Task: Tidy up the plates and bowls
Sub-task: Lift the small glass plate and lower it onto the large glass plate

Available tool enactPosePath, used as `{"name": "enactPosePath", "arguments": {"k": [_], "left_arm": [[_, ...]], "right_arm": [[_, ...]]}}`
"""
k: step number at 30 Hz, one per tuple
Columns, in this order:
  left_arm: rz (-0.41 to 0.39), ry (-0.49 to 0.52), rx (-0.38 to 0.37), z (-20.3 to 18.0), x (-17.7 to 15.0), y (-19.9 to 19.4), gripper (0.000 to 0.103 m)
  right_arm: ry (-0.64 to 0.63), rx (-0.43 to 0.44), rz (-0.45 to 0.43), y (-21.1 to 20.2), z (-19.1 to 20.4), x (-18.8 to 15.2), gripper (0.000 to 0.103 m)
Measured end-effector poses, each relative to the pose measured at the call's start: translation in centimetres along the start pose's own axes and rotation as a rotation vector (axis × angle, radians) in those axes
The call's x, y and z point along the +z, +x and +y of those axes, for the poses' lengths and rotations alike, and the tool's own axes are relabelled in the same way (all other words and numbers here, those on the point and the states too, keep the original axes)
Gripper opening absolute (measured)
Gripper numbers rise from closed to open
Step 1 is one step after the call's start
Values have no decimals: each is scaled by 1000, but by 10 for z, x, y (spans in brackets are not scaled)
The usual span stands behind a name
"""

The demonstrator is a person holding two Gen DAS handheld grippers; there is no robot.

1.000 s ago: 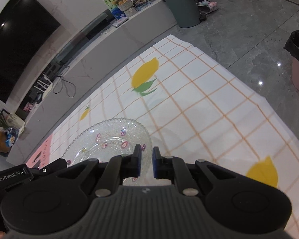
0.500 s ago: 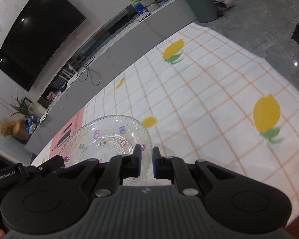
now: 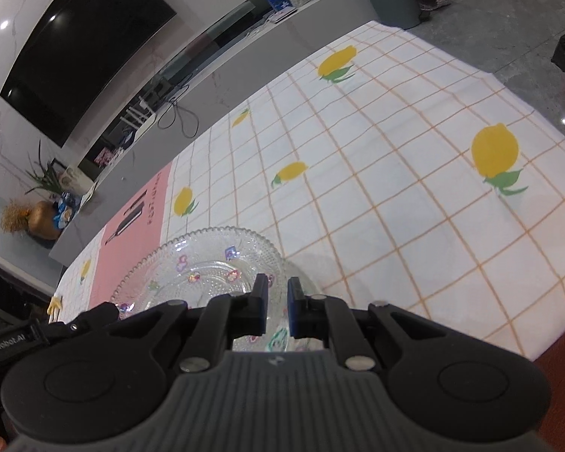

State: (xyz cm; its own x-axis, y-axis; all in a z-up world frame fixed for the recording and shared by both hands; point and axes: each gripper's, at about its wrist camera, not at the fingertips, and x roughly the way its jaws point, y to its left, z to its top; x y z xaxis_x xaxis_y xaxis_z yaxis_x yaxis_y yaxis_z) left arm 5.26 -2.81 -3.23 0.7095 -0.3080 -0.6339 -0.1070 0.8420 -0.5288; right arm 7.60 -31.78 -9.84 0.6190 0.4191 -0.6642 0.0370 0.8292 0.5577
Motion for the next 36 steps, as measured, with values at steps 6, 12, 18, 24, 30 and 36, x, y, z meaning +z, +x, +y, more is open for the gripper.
{"name": "enactPosePath", "arguments": {"k": [6, 12, 18, 24, 30, 36], "left_arm": [[10, -37, 28, 16, -8, 4, 9], [35, -64, 42, 25, -13, 12, 9], [70, -55, 58, 27, -19, 23, 9], [79, 5, 82, 26, -25, 35, 10], [106, 81, 94, 21, -32, 42, 10], [115, 155, 113, 15, -34, 43, 10]], "right_arm": [[-51, -19, 5, 7, 10, -7, 7], [-87, -45, 3, 12, 13, -9, 6], [-133, -94, 7, 19, 17, -11, 6], [-186, -128, 4, 22, 18, -12, 6], [-213, -178, 10, 30, 16, -16, 6], [-241, -201, 4, 30, 19, -18, 6]]}}
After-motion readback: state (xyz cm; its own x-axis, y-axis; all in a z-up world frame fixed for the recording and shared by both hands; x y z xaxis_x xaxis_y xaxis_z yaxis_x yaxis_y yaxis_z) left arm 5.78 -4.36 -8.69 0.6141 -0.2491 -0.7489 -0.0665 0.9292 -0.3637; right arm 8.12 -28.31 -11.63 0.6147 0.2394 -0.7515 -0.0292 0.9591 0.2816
